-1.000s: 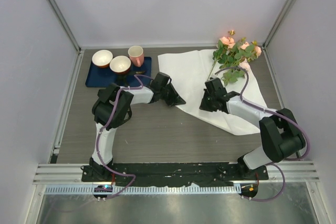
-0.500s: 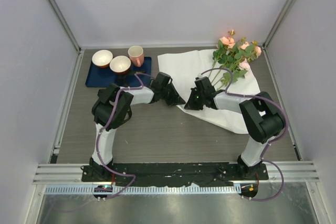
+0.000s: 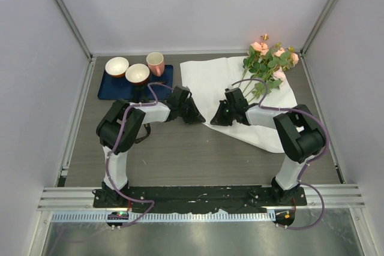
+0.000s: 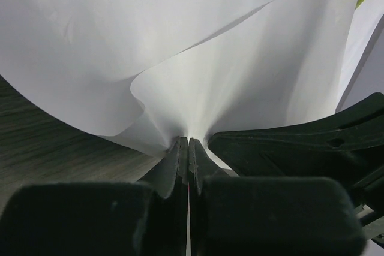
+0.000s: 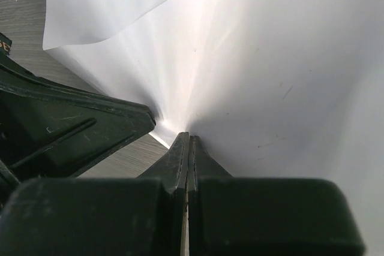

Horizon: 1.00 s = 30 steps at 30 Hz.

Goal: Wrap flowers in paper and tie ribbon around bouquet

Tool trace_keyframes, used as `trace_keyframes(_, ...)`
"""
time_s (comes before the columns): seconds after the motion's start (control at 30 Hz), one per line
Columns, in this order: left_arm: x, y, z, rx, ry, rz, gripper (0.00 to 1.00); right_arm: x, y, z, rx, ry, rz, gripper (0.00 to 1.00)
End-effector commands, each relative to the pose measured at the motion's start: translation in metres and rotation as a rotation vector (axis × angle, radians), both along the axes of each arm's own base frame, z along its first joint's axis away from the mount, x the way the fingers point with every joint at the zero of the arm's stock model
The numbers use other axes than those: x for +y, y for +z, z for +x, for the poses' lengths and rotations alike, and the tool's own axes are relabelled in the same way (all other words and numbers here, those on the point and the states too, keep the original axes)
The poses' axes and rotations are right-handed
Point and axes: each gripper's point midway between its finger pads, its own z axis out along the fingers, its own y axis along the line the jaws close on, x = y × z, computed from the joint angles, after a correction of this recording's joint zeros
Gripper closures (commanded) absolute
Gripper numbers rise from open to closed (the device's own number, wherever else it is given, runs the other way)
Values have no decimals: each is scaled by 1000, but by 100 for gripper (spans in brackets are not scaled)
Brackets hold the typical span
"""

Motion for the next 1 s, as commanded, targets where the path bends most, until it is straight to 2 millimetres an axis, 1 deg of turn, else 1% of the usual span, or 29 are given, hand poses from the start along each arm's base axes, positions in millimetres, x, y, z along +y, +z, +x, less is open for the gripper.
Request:
trace_keyframes(0.0, 4, -11, 2, 15, 22, 4, 100, -13, -22, -7, 45, -9, -66, 100)
trace_keyframes(0.07, 13, -24, 5, 21, 53, 22, 100, -10, -18, -7, 41, -1, -56, 100)
trace_keyframes(0.17, 31, -44, 8, 69, 95, 65, 100, -13, -17, -7, 36, -4, -73, 100)
trace_keyframes(0.2, 41, -51, 8, 92, 122, 78, 100, -15, -17, -7, 33, -5, -78, 100)
trace_keyframes(0.27, 53, -58, 10, 108, 161, 92, 100, -15, -16, -7, 30, -7, -80, 100)
trace_keyframes(0.3, 59, -65, 6, 127, 180, 94, 100, -15, -16, -7, 33, -7, -78, 100)
trace_keyframes(0.33, 69, -67, 11, 131, 211, 91, 100, -14, -15, -7, 31, -7, -76, 100)
trace_keyframes(0.37, 78, -76, 7, 152, 230, 103, 100, -14, -16, -7, 33, -5, -75, 100)
trace_keyframes(0.4, 85, -77, 11, 154, 259, 93, 100, -14, -15, -7, 34, -4, -74, 100)
trace_keyframes(0.47, 92, -84, 11, 161, 278, 98, 100, -14, -16, -7, 34, -1, -75, 100)
trace_keyframes(0.53, 96, -83, 13, 158, 302, 81, 100, -14, -17, -7, 36, -4, -78, 100)
trace_keyframes(0.57, 102, -86, 9, 171, 317, 90, 100, -15, -17, -7, 38, -5, -78, 100)
trace_keyframes(0.6, 107, -82, 12, 157, 343, 95, 100, -14, -16, -7, 38, -5, -76, 100)
trace_keyframes(0.63, 114, -83, 11, 164, 375, 106, 100, -15, -16, -7, 38, -7, -78, 100)
trace_keyframes(0.67, 122, -87, 4, 178, 398, 126, 100, -14, -15, -7, 36, -4, -78, 100)
trace_keyframes(0.7, 129, -86, 6, 172, 420, 133, 100, -14, -15, -8, 43, -5, -80, 100)
trace_keyframes(0.8, 134, -88, 4, 215, 417, 181, 100, -14, -14, -6, 43, -8, -85, 100)
trace_keyframes(0.83, 137, -92, 1, 236, 423, 200, 100, -14, -15, -6, 51, -7, -88, 100)
trace_keyframes(0.87, 144, -97, -10, 284, 439, 230, 100, -13, -14, -4, 48, -6, -85, 100)
trace_keyframes(0.9, 145, -99, -11, 280, 440, 225, 100, -12, -13, -3, 52, -5, -86, 100)
trace_keyframes(0.93, 138, -98, -14, 275, 400, 189, 100, -12, -13, -3, 52, -2, -84, 100)
trace_keyframes(0.97, 133, -91, -10, 244, 363, 168, 100, -11, -10, 0, 41, -1, -83, 100)
